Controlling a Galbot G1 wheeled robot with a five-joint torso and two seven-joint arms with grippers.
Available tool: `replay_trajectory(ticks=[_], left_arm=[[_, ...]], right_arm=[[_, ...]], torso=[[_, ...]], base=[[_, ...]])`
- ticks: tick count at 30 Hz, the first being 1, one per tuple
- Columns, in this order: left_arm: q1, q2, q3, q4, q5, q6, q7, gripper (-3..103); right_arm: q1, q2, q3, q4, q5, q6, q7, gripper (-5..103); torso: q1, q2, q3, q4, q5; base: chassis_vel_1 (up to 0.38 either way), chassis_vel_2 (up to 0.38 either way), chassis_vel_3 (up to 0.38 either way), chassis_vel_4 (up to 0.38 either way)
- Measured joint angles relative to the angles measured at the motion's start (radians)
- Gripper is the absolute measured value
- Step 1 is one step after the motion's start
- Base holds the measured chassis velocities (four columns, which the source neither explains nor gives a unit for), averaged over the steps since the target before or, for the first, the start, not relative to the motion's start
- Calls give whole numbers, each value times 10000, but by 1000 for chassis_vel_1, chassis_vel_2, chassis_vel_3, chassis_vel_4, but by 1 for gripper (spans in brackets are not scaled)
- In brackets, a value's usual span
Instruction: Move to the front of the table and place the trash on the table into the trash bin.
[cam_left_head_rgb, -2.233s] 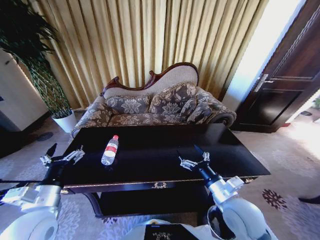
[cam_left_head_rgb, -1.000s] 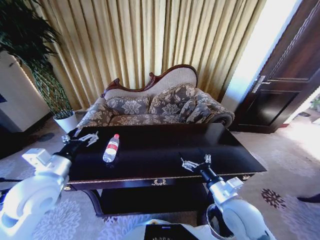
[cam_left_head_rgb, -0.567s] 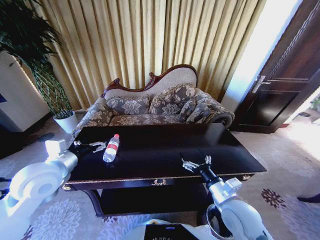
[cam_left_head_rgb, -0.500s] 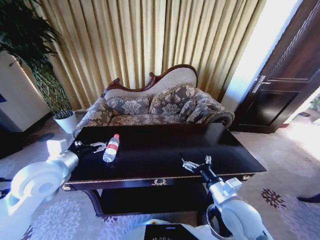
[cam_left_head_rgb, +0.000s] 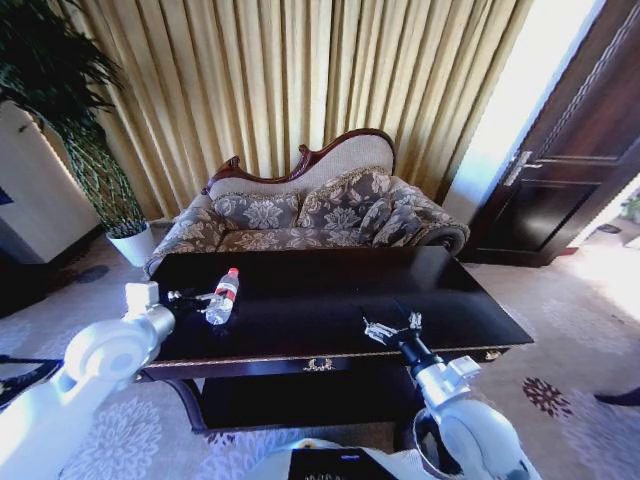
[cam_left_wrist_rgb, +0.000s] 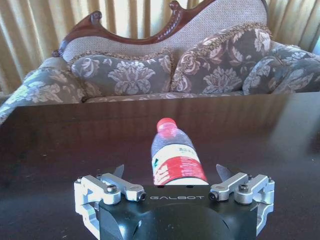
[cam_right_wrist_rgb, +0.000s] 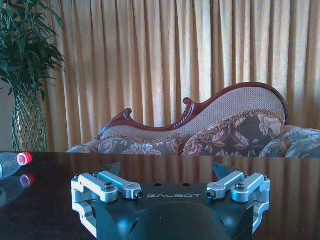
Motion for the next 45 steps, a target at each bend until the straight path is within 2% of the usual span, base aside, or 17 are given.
replay_trajectory(ticks=[5,11,19,22,23,25,26,31,32,33,36,38,39,40,43,44,45], left_arm=[[-700,-132,836,184,79,-17,-63,100],[-1116,-446,1720,368,128,-25,-593,100],[-1171,-481,1852,564,169,-44,-629,101],[-1196,-507,1947,612,175,-78,-620,86],[-1196,-507,1947,612,175,-78,-620,86],[-1197,-525,1990,624,176,-81,-616,76],[-1195,-529,2000,633,175,-81,-616,76],[-1180,-549,1977,634,164,-86,-598,54],[-1175,-552,1963,624,162,-86,-585,54],[-1171,-554,1943,600,161,-86,-574,47],[-1149,-555,1889,520,253,-154,-505,44],[-1079,-555,1791,471,888,-535,-166,38],[-1079,-555,1791,471,888,-535,-166,38],[-1011,-553,1745,464,1375,-912,87,34],[-613,-511,1594,681,3917,-2856,1231,30],[-613,-511,1594,681,3917,-2856,1231,30],[-500,-500,1534,815,4785,-3574,1652,30]], right_arm=[[9,41,44,-9,3,18,0,100],[61,86,95,-173,9,78,0,100],[148,110,105,-334,2,146,3,100],[191,132,66,-392,-14,179,5,100],[191,132,66,-392,-14,179,5,100],[198,131,62,-405,-18,182,6,100],[199,126,63,-406,-18,183,6,100],[196,99,95,-415,-23,185,8,100],[194,97,97,-421,-27,185,9,100],[194,97,97,-421,-31,186,13,100],[223,75,91,-412,-26,186,100,100],[334,-34,44,-322,169,185,359,100],[334,-34,44,-322,169,185,359,100],[394,-123,31,-276,333,172,427,100],[587,-582,-9,-63,1298,-80,529,100],[587,-582,-9,-63,1298,-80,529,100],[658,-767,-39,15,1765,-186,537,100]], torso=[[0,0,0,-1,1],[0,0,0,-1,1],[0,0,0,0,2],[0,0,-1,0,3],[0,0,-1,0,3],[0,1,-1,-1,3],[0,1,-1,-1,3],[-1,1,-1,0,2],[0,1,-1,0,1],[-1,1,-1,0,1],[0,1,0,-1,-1],[0,0,1,-2,-4],[0,0,1,-2,-4],[0,0,1,-3,-2],[0,0,1,0,0],[0,0,1,0,0],[0,0,1,0,0]], base=[[0,0,0,0],[0,0,0,0],[0,0,0,0],[0,0,0,0],[0,0,0,0],[0,0,0,0],[0,0,0,0],[0,0,0,0],[0,0,0,0],[0,0,0,0],[0,0,0,0],[0,0,0,0],[0,0,0,0],[0,0,0,0],[0,0,0,0],[0,0,0,0],[0,0,0,0]])
